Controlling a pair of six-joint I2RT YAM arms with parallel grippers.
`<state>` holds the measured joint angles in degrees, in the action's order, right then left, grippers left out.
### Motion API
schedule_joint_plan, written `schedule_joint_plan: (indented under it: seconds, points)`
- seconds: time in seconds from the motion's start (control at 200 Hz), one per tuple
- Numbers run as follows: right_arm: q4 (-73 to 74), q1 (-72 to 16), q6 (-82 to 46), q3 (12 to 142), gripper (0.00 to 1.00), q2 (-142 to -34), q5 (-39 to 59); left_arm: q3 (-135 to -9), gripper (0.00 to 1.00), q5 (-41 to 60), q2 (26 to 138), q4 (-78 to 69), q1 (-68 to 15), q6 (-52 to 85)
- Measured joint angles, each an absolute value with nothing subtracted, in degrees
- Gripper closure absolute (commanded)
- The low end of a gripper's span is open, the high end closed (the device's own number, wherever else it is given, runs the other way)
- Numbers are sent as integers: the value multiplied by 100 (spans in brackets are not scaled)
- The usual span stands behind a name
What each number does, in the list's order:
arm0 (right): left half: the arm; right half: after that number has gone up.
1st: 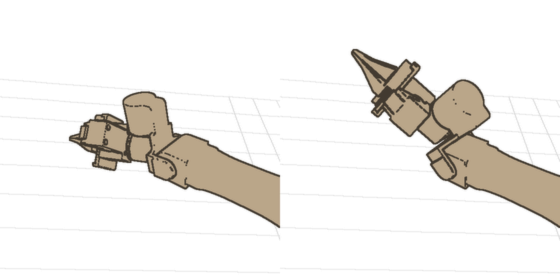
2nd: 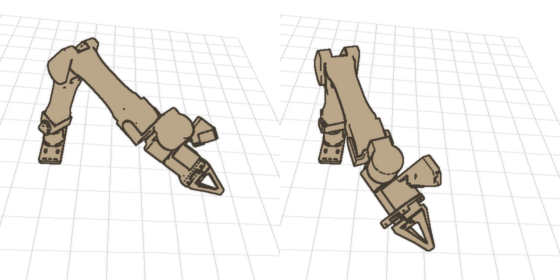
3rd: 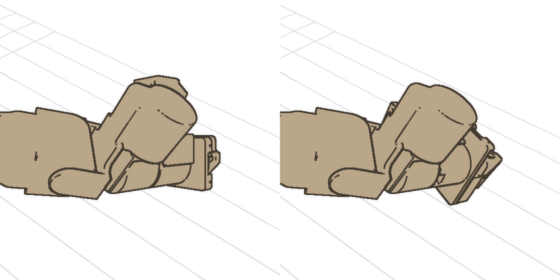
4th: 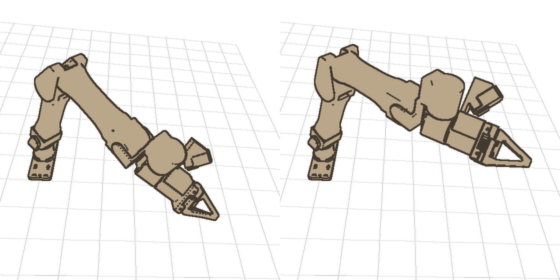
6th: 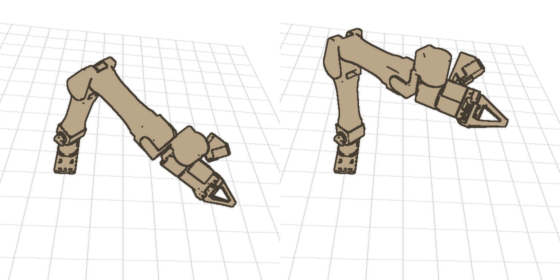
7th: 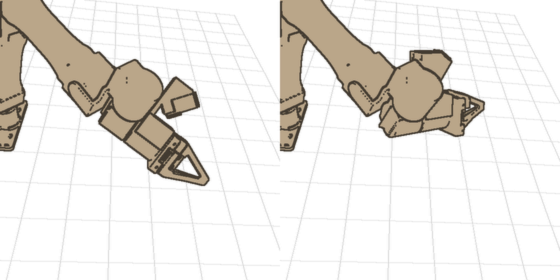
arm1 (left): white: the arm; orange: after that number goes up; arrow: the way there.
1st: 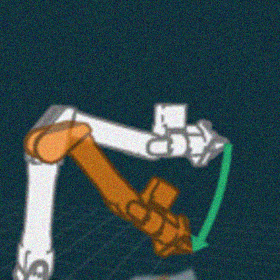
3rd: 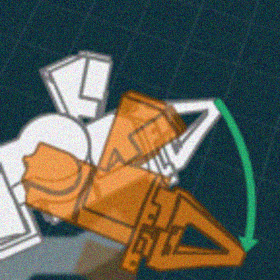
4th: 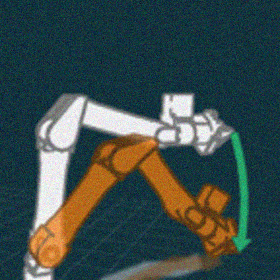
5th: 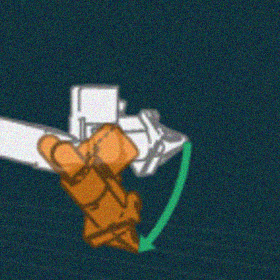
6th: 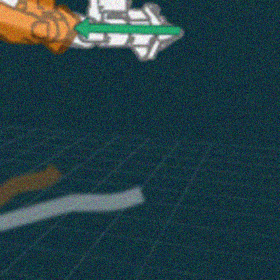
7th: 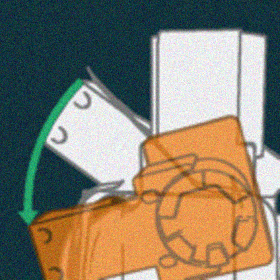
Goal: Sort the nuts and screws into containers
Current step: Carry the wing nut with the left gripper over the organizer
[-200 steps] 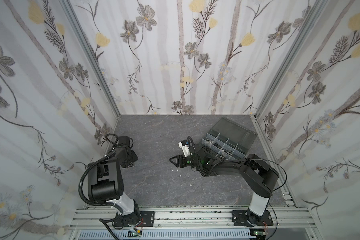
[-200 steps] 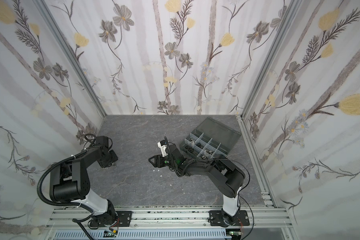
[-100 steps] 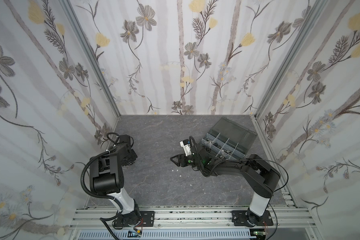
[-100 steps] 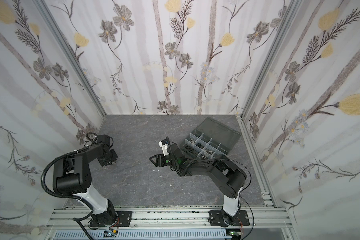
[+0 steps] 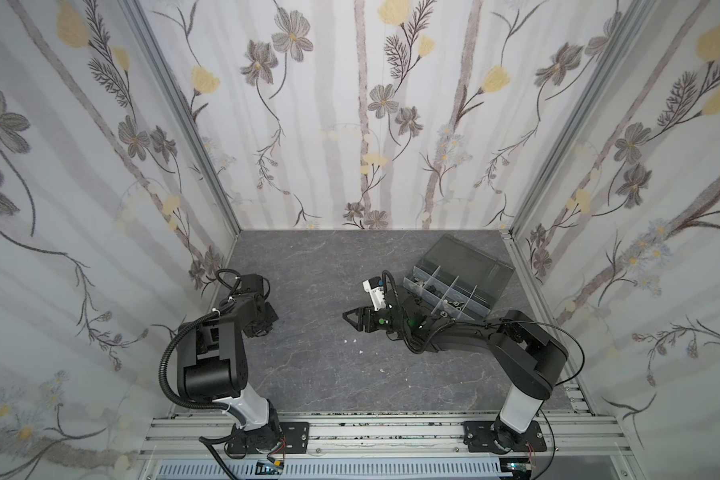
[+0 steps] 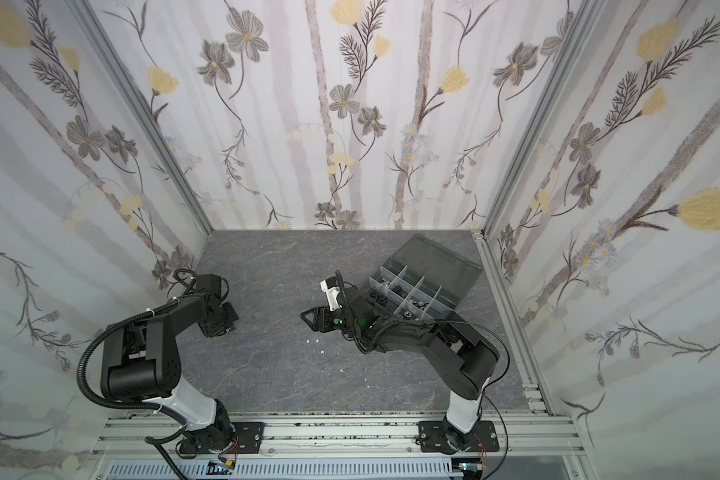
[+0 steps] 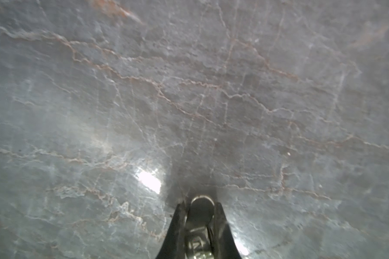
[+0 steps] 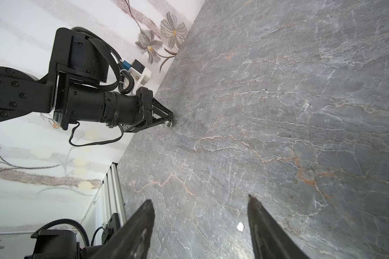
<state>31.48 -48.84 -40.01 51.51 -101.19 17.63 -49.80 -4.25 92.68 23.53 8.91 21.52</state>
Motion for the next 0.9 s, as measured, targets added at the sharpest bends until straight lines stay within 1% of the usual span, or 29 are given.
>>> schedule_joint_plan:
  seconds: [0.1,0.21,0.325,0.43,0.535,0.624,0.744,0.899]
  points:
    - [3140,-4783,-3999,5052,33,-9959,1761,-5109,90,-421,9098,2488,707,2200]
    - [3107,-4493,-4001,4836,33,-9633,1804,-5404,90,-373,8897,2556,255,2309]
    - [2934,-4145,-4001,4440,33,-8978,1756,-5913,91,-266,8879,2630,-576,2558]
    - [2744,-3791,-3935,3968,33,-8114,1772,-6652,90,-198,9229,2602,-1542,2829]
    - [2246,-3319,-3837,3573,32,-7120,1577,-7714,91,-123,9998,2558,-2539,3076]
    - [1848,-2637,-3706,3256,33,-6329,1562,-8901,91,-71,10855,2510,-3232,3240]
    - [1251,-1398,-3708,2818,33,-5413,1636,-10836,91,36,12208,2604,-3972,3352]
    - [794,-235,-3701,2425,33,-4659,2067,-13747,91,252,14033,3006,-4665,3361]
